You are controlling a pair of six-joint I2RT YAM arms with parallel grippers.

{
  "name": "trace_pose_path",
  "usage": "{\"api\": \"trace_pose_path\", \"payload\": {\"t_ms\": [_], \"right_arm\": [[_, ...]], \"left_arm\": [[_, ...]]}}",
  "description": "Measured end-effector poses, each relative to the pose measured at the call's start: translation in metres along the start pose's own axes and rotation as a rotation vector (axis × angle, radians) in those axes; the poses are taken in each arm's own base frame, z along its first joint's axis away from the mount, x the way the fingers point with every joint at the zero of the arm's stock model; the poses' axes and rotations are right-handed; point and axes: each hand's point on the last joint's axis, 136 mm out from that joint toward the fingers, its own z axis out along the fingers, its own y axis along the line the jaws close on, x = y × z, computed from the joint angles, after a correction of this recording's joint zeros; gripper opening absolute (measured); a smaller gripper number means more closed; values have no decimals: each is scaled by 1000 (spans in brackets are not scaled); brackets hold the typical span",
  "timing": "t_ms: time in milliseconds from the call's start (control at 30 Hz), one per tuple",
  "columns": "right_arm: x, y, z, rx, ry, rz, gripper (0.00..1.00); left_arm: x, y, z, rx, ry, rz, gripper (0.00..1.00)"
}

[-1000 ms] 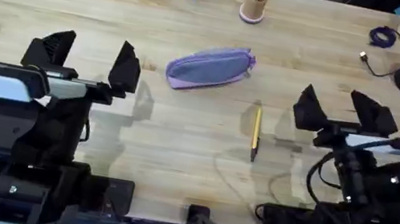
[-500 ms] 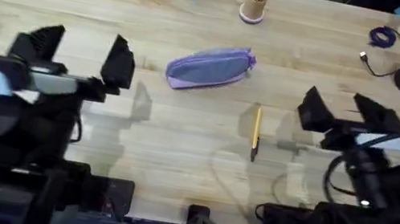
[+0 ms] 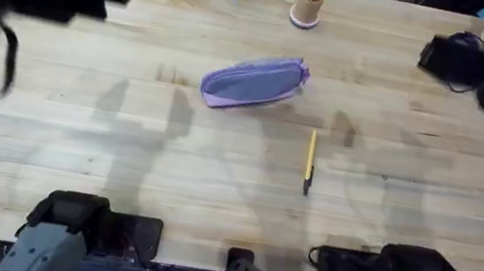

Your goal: Unzip the bag, pick up the pens from the table one at a time and place them inside, then zip the bag closed.

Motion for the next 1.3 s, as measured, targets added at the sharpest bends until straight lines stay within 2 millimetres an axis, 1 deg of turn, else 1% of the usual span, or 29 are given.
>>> {"api": "trace_pose_path", "payload": {"t_ms": [100, 200, 300, 400, 800, 967, 1133, 1200, 1267, 1300], "right_arm": [[-15, 1, 5, 4, 80, 1, 996], [-27, 1, 10, 6, 121, 2, 996], [-34, 2, 14, 6, 129, 3, 996], [-35, 2, 15, 6, 132, 3, 996], [-35, 2, 14, 6, 134, 2, 996], [-35, 2, 14, 6, 134, 2, 996], [-35, 2, 14, 6, 134, 2, 996], [-35, 2, 14, 6, 134, 0, 996], [-35, 2, 14, 6, 134, 0, 996], [-35, 2, 14, 7, 134, 0, 996]], "left_arm": [[-10, -6, 12, 34, 100, 0, 993], [-16, -11, 27, 66, 170, -3, 993], [-17, -15, 38, 88, 213, -6, 993], [-17, -18, 46, 108, 230, -9, 993], [-15, -22, 46, 129, 238, -12, 992], [-9, -23, 44, 134, 265, -14, 993], [-13, -27, 44, 160, 251, -11, 993], [-5, -31, 41, 188, 280, 28, 993], [10, -39, 34, 257, 334, 110, 993], [33, -57, 18, 409, 404, 241, 994]]}}
